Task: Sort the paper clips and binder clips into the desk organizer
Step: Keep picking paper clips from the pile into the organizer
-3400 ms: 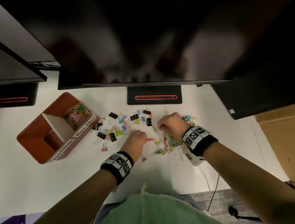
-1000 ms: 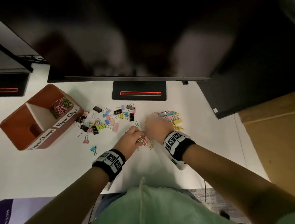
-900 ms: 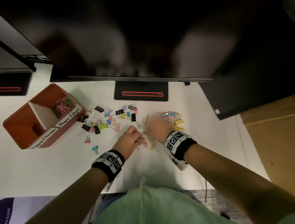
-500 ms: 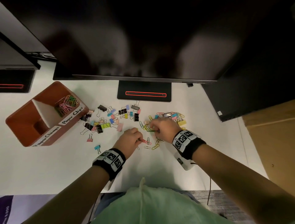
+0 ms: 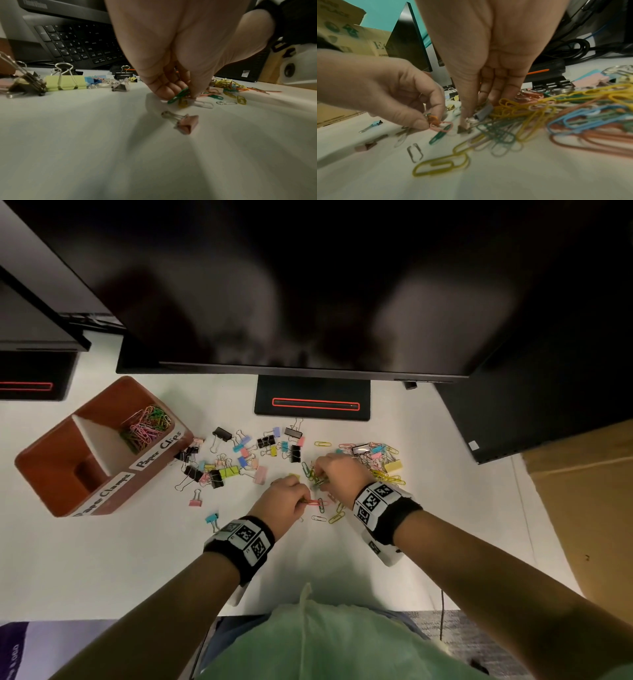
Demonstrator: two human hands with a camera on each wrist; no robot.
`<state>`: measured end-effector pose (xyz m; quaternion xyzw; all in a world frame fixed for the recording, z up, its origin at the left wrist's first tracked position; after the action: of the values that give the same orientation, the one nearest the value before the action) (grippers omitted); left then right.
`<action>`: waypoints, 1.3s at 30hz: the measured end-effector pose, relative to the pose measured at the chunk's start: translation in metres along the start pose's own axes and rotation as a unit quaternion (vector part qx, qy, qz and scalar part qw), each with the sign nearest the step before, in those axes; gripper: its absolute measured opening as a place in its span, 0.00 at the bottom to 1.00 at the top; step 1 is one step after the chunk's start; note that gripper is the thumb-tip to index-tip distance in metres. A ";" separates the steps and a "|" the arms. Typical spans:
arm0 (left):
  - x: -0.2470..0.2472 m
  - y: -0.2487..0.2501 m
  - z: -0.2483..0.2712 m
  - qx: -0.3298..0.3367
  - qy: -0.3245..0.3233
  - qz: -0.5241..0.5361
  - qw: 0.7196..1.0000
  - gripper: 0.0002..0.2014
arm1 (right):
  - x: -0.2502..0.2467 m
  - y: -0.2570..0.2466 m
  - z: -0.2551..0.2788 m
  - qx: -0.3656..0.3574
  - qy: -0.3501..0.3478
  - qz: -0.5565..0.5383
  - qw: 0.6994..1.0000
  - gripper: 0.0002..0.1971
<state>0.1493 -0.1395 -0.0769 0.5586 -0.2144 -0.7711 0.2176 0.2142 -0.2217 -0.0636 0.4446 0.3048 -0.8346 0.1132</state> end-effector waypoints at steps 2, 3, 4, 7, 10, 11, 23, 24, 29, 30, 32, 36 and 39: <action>0.000 -0.001 -0.001 -0.002 -0.004 0.001 1.000 0.05 | 0.002 0.001 -0.002 0.009 -0.013 -0.010 1.000 0.12; 0.000 -0.001 -0.001 -0.003 -0.005 0.002 1.000 0.05 | 0.003 0.002 -0.003 0.012 -0.020 -0.011 1.000 0.12; 0.000 -0.001 -0.001 -0.005 -0.008 0.001 1.000 0.05 | 0.003 0.003 -0.004 0.014 -0.026 -0.009 1.000 0.10; -0.001 -0.001 -0.002 -0.008 -0.011 -0.006 1.000 0.05 | 0.005 0.004 -0.004 0.008 -0.038 0.002 0.999 0.09; -0.002 0.001 -0.002 -0.009 -0.012 -0.011 1.000 0.06 | 0.004 0.004 -0.003 -0.003 -0.037 0.003 0.999 0.09; -0.002 0.001 -0.002 -0.009 -0.012 -0.006 1.000 0.06 | 0.002 0.004 -0.001 -0.007 -0.033 0.002 0.999 0.10; -0.129 -0.026 0.029 -0.083 0.182 0.191 0.961 0.04 | -0.066 -0.036 -0.001 -0.064 0.113 -0.133 0.982 0.06; -0.149 -0.039 0.035 -0.105 0.207 0.193 0.953 0.04 | -0.073 -0.052 -0.008 -0.079 0.124 -0.135 0.980 0.06; -0.236 -0.115 0.067 -0.210 0.274 0.119 0.931 0.04 | -0.091 -0.163 -0.063 -0.153 0.160 -0.134 0.966 0.06; -0.244 -0.131 0.070 -0.229 0.266 0.092 0.932 0.05 | -0.090 -0.184 -0.075 -0.157 0.162 -0.133 0.965 0.06; -0.250 -0.161 0.067 -0.263 0.245 0.079 0.930 0.06 | -0.084 -0.221 -0.099 -0.150 0.151 -0.138 0.967 0.07; -0.261 -0.184 0.064 -0.283 0.253 0.067 0.923 0.11 | -0.061 -0.258 -0.129 -0.116 0.096 -0.163 0.975 0.16; -0.269 -0.162 0.072 -0.228 0.289 0.103 0.924 0.14 | -0.062 -0.255 -0.118 -0.135 0.109 -0.201 0.964 0.16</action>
<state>0.1409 0.1531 0.0570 0.6671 -0.0168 -0.5777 0.4701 0.2120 0.0462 0.0419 0.4430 0.5087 -0.7375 -0.0319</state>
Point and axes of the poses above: each hand's wrist, its own z-axis away from the middle knuckle, its own x-axis out of the palm, y = z × x, the point moved 8 cm from there along -z, towards the middle knuckle, and after that the axes turned 5 degrees about y, right-handed, at the moved point
